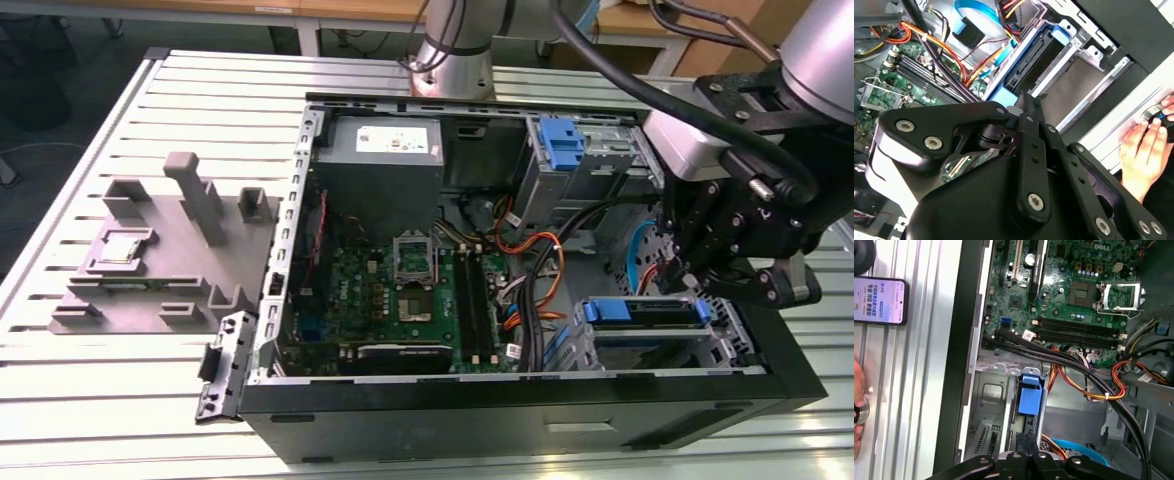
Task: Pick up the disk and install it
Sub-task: 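Insert the first disk wire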
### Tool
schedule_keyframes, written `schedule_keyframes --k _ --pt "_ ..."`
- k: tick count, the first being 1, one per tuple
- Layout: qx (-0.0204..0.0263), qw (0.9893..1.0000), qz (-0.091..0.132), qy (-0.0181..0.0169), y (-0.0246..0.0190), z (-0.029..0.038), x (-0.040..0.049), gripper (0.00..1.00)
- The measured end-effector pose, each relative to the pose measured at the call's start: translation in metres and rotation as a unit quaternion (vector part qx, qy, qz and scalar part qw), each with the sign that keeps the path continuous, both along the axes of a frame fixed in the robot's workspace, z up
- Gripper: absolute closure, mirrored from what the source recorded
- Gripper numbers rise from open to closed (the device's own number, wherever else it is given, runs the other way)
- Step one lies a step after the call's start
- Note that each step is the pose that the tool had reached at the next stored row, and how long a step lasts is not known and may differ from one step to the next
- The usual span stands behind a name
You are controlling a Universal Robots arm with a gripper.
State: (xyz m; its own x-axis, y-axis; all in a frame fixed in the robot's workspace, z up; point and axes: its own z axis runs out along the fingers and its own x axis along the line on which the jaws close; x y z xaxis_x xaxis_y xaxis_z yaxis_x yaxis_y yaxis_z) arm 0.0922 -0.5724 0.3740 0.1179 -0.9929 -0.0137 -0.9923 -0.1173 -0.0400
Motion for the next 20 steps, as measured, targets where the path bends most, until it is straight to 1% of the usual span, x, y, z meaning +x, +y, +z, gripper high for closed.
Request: schedule_keyframes --k 1,2,5,8,9,11,14,20 --pt "-0.0001 1.0000 0.003 -0.0004 0.0000 0.0000 0.0000 0.90" --pt "-0.0001 1.0000 0.009 -0.0018 0.0000 0.0000 0.0000 0.90" --pt "-0.0001 0.9996 0.029 -0.0078 0.0000 -0.0002 0.0000 0.90" --pt "-0.0003 0.9989 0.046 -0.0137 0.0002 -0.0003 0.0000 0.90" --pt "-0.0006 0.9988 0.047 -0.0146 0.0007 -0.0003 0.0003 0.90" --pt "-0.0018 0.9988 0.048 -0.0146 0.0033 -0.0006 0.0020 0.90" --pt "-0.0047 0.9988 0.048 -0.0145 0.0086 -0.0008 0.0059 0.90" --pt "-0.0126 0.9987 0.048 -0.0141 0.0185 -0.0012 0.0154 0.90"
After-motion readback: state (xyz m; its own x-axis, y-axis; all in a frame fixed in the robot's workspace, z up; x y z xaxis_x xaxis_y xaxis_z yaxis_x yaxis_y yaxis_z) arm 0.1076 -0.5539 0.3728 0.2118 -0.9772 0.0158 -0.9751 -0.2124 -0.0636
